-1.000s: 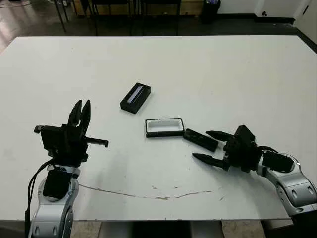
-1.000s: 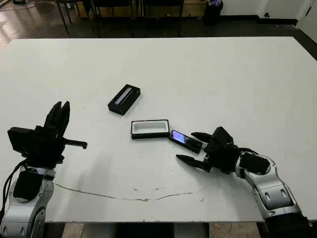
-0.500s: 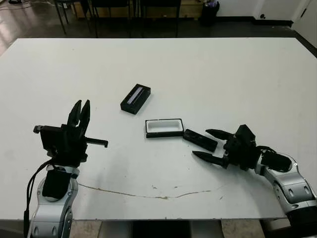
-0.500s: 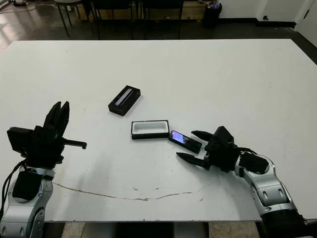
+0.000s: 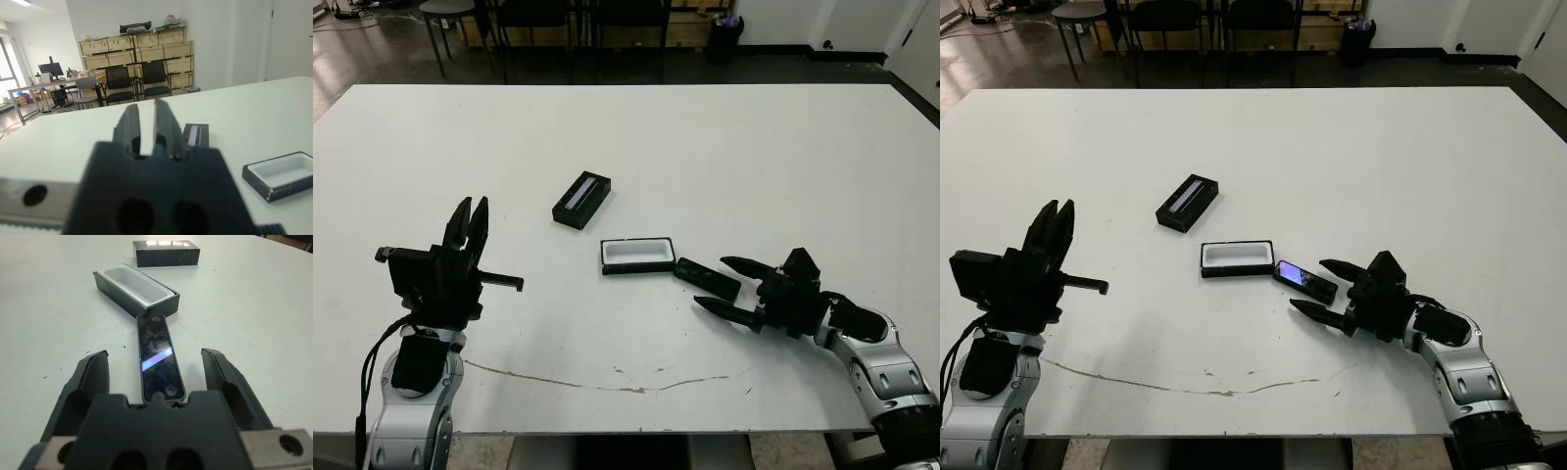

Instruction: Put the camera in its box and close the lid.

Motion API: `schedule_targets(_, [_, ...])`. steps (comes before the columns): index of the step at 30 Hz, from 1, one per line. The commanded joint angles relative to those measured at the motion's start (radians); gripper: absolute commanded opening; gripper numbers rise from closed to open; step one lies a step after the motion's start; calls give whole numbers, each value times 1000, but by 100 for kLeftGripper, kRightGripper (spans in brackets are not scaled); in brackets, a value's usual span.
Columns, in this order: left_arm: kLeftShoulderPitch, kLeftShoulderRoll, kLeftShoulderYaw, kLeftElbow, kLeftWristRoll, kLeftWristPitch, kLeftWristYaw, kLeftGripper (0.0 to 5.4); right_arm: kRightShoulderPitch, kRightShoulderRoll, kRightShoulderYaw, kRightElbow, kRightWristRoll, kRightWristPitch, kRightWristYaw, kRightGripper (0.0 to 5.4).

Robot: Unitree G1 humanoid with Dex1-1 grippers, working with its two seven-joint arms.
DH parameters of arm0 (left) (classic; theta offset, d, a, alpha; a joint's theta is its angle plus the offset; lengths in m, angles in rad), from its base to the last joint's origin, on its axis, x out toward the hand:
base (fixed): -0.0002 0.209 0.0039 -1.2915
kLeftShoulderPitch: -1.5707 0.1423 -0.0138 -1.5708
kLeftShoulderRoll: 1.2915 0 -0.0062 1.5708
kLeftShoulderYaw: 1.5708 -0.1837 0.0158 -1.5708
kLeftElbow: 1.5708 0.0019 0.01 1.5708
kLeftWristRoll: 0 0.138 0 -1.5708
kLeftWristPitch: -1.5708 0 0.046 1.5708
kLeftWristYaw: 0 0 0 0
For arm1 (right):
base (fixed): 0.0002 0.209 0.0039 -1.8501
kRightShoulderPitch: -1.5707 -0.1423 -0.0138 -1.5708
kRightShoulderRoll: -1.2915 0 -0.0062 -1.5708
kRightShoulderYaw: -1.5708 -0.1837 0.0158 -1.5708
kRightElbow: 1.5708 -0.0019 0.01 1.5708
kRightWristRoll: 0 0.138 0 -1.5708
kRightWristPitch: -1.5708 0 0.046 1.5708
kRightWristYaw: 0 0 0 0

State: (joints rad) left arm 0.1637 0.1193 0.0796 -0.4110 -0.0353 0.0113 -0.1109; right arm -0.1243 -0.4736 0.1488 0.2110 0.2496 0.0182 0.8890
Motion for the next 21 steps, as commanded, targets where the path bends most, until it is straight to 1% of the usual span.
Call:
schedule_targets(1, [9, 14, 7, 5, -3, 21, -6, 0, 67, -24, 56, 22, -67, 79, 6, 326])
schedule_targets(2, [9, 15, 7, 5, -3, 20, -7, 0, 64, -27, 57, 15, -60, 90, 14, 326])
schedule_targets(5, [12, 16, 7, 4, -1, 16, -9, 0, 58, -27, 63, 15, -58, 86, 24, 326])
schedule_targets(9, [17, 15, 11, -4, -6, 26, -11, 0, 57, -32, 74, -10, -66, 111, 14, 326])
schedule_targets(16, [19, 16, 16, 0, -7, 23, -16, 0, 56, -30, 75, -11, -66, 120, 7, 326])
schedule_targets(18, [19, 17, 16, 2, -3, 19, -18, 0, 56, -19, 67, 12, -54, 109, 10, 326])
schedule_targets(21, [18, 15, 17, 4, 0, 21, -19, 0, 50, -1, 53, 49, -9, 137, 36, 326])
